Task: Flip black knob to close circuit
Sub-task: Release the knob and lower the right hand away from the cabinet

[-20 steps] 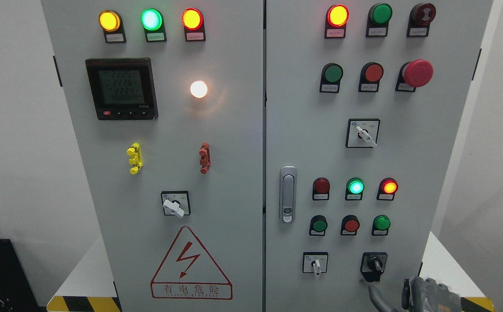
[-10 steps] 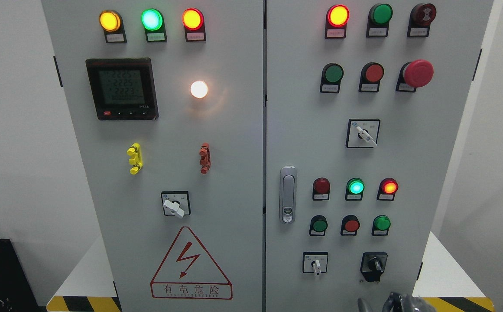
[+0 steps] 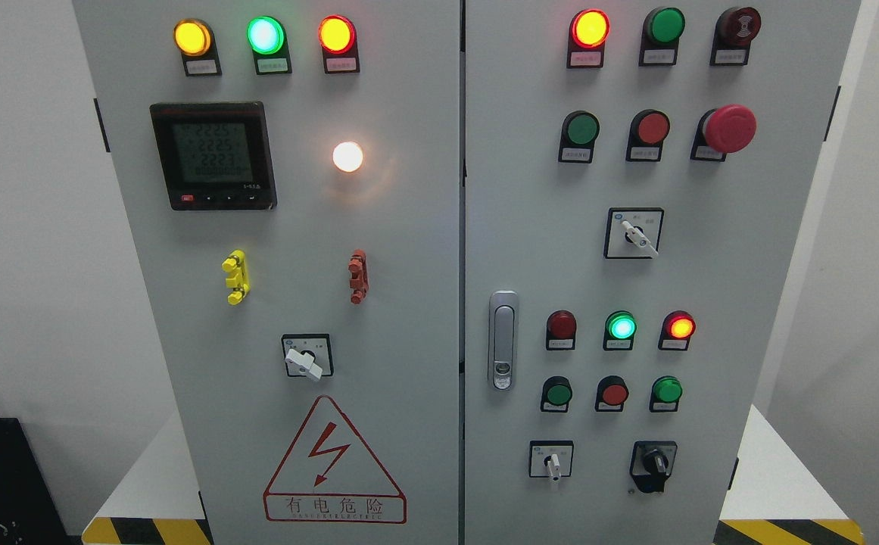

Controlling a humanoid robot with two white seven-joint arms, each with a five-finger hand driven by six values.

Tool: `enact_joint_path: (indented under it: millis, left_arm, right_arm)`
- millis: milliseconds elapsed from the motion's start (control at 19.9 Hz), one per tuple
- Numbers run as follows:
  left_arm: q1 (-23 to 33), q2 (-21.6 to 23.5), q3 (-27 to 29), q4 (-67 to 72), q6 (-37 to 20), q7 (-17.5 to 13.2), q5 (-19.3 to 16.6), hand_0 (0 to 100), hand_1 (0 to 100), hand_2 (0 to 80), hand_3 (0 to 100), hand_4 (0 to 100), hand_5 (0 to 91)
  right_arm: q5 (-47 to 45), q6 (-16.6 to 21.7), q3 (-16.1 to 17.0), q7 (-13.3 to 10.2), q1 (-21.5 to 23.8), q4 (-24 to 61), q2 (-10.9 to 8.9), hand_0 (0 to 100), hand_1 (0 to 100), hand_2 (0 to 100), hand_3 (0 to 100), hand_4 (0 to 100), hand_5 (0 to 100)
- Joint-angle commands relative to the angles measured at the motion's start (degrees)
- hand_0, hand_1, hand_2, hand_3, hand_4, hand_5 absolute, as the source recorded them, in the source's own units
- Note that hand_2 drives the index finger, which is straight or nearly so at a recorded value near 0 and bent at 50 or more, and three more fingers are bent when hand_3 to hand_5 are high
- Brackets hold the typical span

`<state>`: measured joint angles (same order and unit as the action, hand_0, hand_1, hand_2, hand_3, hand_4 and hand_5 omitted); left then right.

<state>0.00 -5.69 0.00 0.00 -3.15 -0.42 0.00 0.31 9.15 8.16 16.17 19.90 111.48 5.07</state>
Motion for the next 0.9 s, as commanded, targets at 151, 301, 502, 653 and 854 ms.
enact_joint_path:
  millis: [151, 301, 502, 653, 854]
  left_arm:
    - [1.93, 0.07, 0.62, -1.93, -0.01, -0.02, 0.44, 0, 0, 0.0, 5, 3, 0.0]
    - [1.93, 0.07, 0.62, -1.93, -0.01, -0.02, 0.44, 0, 0, 0.0, 5, 3, 0.0]
    - [1.93, -0.02, 0.62, -1.93, -0.01, -0.02, 0.44, 0, 0, 0.0, 5, 3, 0.0]
    - [1.93, 0.07, 0.62, -1.93, -0.01, -0.02, 0.44, 0, 0, 0.0, 5, 3, 0.0]
    - [1.93, -0.02, 0.62, -1.93, -0.01, -0.02, 0.44, 0, 0, 0.0, 5, 3, 0.0]
  right_arm:
    - [-8.66, 1.84, 3.0, 1.06, 4.89, 3.57, 0.47, 0, 0, 0, 5, 4, 0]
    - [-9.62, 2.45, 2.91, 2.11, 5.41, 2.95, 0.47, 0, 0, 0, 4, 3, 0]
    - [-9.71, 2.8, 2.91, 4.22, 5.59, 2.6, 0.47, 0, 0, 0, 4, 4, 0]
    - [-9.71, 2.89, 2.82, 4.49, 5.59, 2.51, 0.47, 0, 0, 0, 5, 5, 0]
    - [-9.8, 2.89, 2.82, 4.49, 5.68, 2.42, 0.47, 0, 0, 0, 6, 6, 0]
